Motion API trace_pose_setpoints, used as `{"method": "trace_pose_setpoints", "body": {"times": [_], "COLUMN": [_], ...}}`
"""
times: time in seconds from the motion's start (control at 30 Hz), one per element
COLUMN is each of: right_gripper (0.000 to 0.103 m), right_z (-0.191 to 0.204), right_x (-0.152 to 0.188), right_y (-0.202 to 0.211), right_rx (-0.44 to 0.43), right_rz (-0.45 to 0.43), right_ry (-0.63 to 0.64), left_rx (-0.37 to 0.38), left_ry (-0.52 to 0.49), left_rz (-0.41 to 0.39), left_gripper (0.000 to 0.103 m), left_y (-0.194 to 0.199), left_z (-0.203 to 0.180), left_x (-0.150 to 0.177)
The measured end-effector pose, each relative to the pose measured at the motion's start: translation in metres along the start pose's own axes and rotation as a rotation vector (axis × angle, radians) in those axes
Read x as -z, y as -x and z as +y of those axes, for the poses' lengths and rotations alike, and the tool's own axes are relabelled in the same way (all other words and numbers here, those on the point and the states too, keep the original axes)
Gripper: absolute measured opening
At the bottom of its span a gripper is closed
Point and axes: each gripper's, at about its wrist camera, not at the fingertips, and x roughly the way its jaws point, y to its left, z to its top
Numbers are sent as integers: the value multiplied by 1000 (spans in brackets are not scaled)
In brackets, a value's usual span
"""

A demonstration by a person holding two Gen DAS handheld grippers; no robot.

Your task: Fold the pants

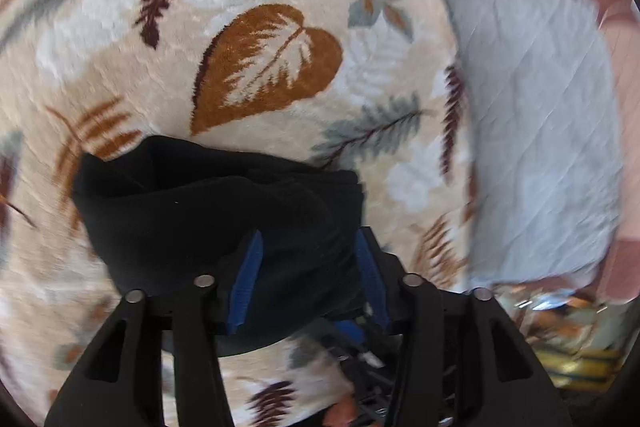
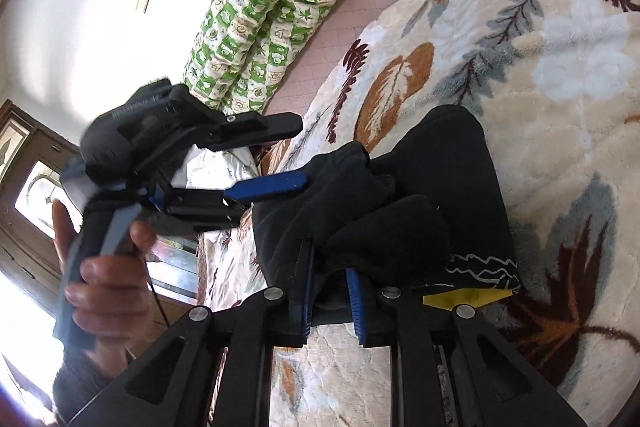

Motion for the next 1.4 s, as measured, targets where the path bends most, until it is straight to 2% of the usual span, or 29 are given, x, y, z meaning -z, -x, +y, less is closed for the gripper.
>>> {"method": "trace_pose_setpoints", "body": {"times": [0.13,0.2,0.37,0.47,0.53,0.6,0.7,0.77,0.8,0.87,0.97,1.1,1.2,1.27,1.37,1.4], "right_gripper": [18,20,24,33,40,45,43,34,26,19,14,13,13,13,13,13], "right_z": [2,4,2,-3,-6,-10,-17,-18,-17,-16,-9,5,17,29,43,43], "right_x": [2,5,13,13,12,12,11,12,11,12,13,14,13,13,10,9], "right_y": [-1,-2,-7,-4,-4,-6,-6,-8,-9,-10,-7,-3,3,8,16,19], "right_rx": [8,17,10,-25,-49,-75,-91,-77,-58,-16,8,33,30,30,55,63], "right_rz": [8,9,22,10,6,8,-28,-39,-38,-47,-72,-105,-126,-146,-194,-204], "right_ry": [18,33,27,-11,-40,-86,-153,-173,-167,-146,-108,-49,-15,24,82,88], "left_rx": [-310,-403,-471,-535,-553,-529,-470,-433,-415,-389,-332,-220,-164,-130,-115,-131], "left_ry": [-177,-235,-312,-363,-356,-313,-217,-175,-167,-159,-135,-90,-74,-83,-116,-129], "left_rz": [63,85,116,142,144,143,123,110,97,63,12,-21,-59,-92,-121,-122], "left_gripper": [51,51,51,51,51,51,51,50,48,39,30,25,25,25,25,25], "left_y": [-14,-25,-45,-59,-65,-68,-72,-71,-70,-64,-52,-31,-11,2,1,-7], "left_z": [-35,-44,-68,-71,-65,-55,-38,-25,-22,-17,-9,6,8,-11,-27,-34], "left_x": [-5,-6,-3,1,0,-3,-8,-8,-6,-2,5,11,14,12,5,3]}}
